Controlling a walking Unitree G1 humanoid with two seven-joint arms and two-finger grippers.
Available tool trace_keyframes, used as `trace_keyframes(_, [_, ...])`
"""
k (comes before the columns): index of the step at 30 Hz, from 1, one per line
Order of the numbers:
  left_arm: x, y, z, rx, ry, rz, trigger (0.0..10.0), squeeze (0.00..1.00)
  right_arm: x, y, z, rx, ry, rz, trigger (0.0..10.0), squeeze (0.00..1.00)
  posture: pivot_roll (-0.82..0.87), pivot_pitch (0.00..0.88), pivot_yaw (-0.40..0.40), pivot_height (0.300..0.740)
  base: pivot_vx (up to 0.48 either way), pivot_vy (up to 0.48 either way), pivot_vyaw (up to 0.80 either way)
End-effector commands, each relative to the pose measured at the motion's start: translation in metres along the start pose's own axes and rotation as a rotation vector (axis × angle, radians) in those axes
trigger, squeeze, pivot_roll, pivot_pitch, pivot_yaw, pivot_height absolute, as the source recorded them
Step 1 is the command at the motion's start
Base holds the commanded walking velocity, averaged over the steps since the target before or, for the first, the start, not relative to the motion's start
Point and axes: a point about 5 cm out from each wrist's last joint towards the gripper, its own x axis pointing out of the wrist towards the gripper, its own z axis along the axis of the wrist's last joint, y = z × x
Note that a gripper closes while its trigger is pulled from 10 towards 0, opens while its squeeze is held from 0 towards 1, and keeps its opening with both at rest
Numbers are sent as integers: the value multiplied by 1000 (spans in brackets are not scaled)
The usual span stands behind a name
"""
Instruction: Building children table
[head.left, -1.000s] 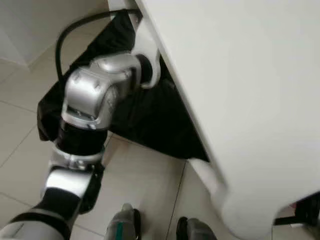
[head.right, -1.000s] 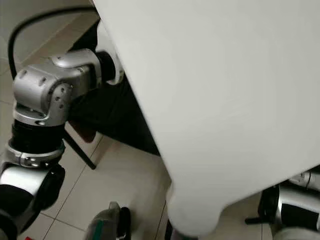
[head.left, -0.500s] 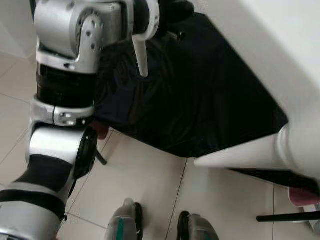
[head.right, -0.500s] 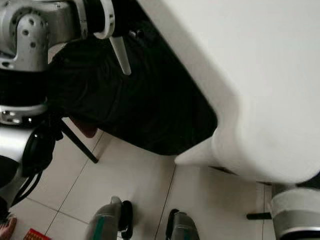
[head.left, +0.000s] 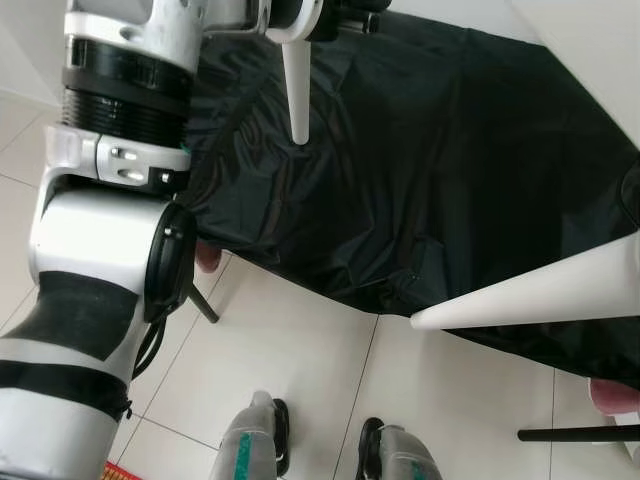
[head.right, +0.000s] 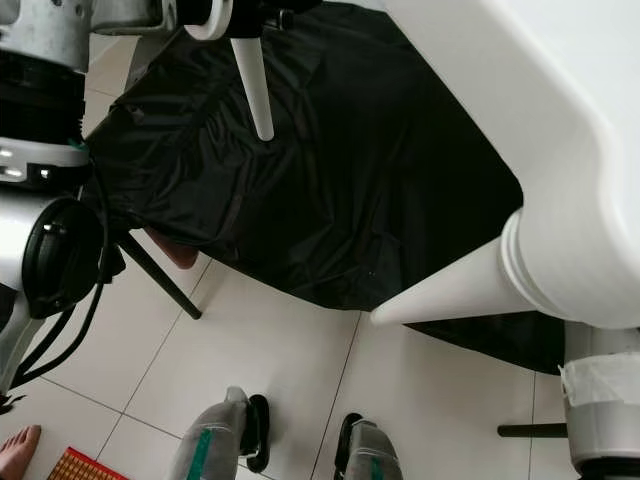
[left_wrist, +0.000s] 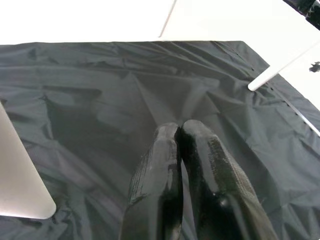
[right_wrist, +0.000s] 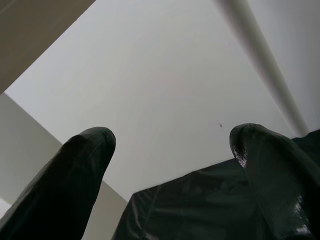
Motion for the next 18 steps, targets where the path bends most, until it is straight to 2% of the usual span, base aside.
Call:
trace_keyframes(1, [-5,3,15,18,-42,-13,10000,0,0,8,38,56,-151,-13,10000,0,152,126,22,740,0,0,0])
trace_keyframes(10, [2,14,25,15,-20,44,10000,0,1,9,52,145,-227,-125,10000,0,155,124,17,740,0,0,0])
trace_keyframes(12, [0,18,35,9,-62,86,10000,0,1,7,57,210,-266,-158,10000,0,155,117,18,740,0,0,0])
trace_keyframes(16, [-1,21,42,4,-96,114,10000,0,0,4,59,244,-286,-184,10000,0,157,116,19,740,0,0,0])
trace_keyframes(18, [-1,26,49,-4,-143,173,10000,0,-2,-5,57,261,-300,-228,10000,0,162,107,24,740,0,0,0])
